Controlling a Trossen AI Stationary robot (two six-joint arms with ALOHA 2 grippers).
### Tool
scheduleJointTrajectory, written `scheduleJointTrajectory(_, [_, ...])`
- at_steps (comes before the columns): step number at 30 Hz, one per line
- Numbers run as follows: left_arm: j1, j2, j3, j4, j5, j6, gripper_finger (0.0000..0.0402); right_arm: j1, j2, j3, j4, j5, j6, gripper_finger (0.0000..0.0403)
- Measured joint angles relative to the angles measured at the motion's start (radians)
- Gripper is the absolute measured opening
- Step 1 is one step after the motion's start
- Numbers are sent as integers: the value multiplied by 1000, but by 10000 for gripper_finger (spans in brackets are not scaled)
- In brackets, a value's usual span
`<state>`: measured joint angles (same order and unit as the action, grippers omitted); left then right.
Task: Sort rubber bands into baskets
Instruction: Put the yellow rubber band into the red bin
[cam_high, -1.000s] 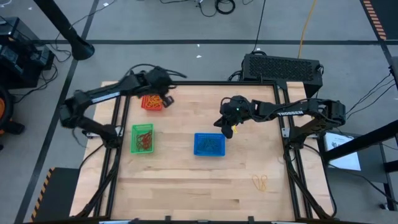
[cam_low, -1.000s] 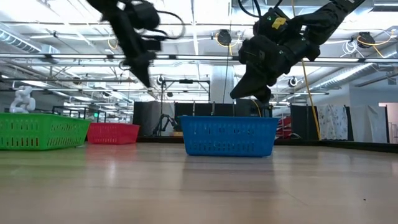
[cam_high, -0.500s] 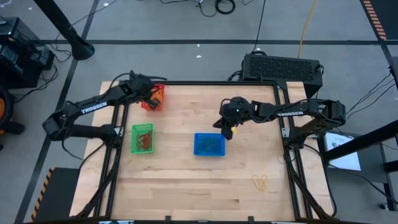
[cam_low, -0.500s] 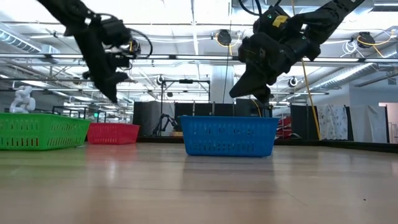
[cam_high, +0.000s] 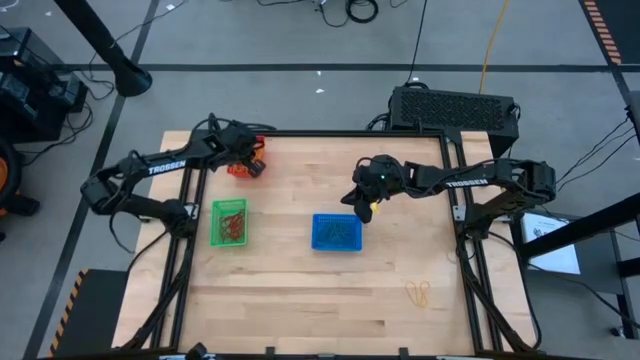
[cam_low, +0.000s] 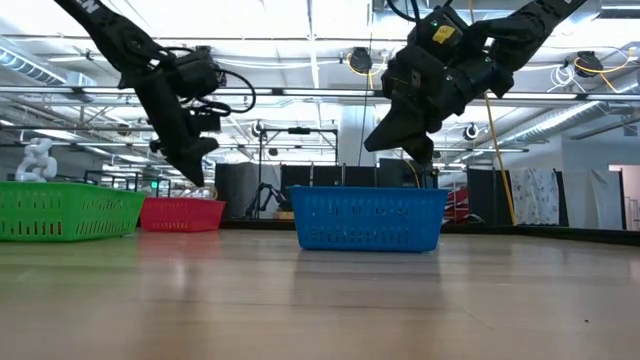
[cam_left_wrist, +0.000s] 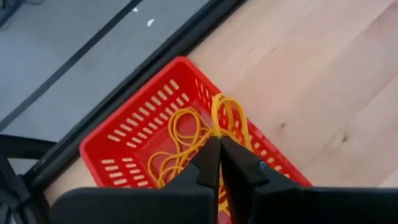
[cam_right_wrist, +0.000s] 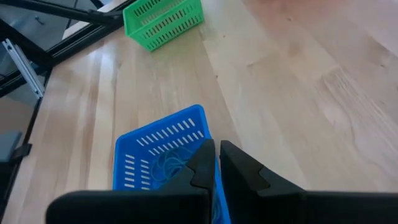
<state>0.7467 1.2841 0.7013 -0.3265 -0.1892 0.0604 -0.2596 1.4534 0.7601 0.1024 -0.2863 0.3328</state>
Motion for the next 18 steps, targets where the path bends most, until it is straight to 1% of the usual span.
scheduleJointTrajectory(4, [0, 18, 0, -7, -27, 7, 29, 4, 0, 0, -6, -1, 12, 18])
scheduleJointTrajectory(7, [-1, 15, 0, -10, -30, 28, 46, 12, 0, 0, -8, -2, 22, 18])
scheduleJointTrajectory(12, [-1, -5, 0, -3, -31, 34, 95, 16, 0, 0, -7, -4, 13, 18])
scheduleJointTrajectory(15, [-1, -10, 0, -10, -59, 54, 125, 16, 0, 0, -6, -4, 22, 18])
scheduleJointTrajectory(18, [-1, -11, 0, -17, -64, 78, 142, 19, 0, 0, -3, -4, 22, 18])
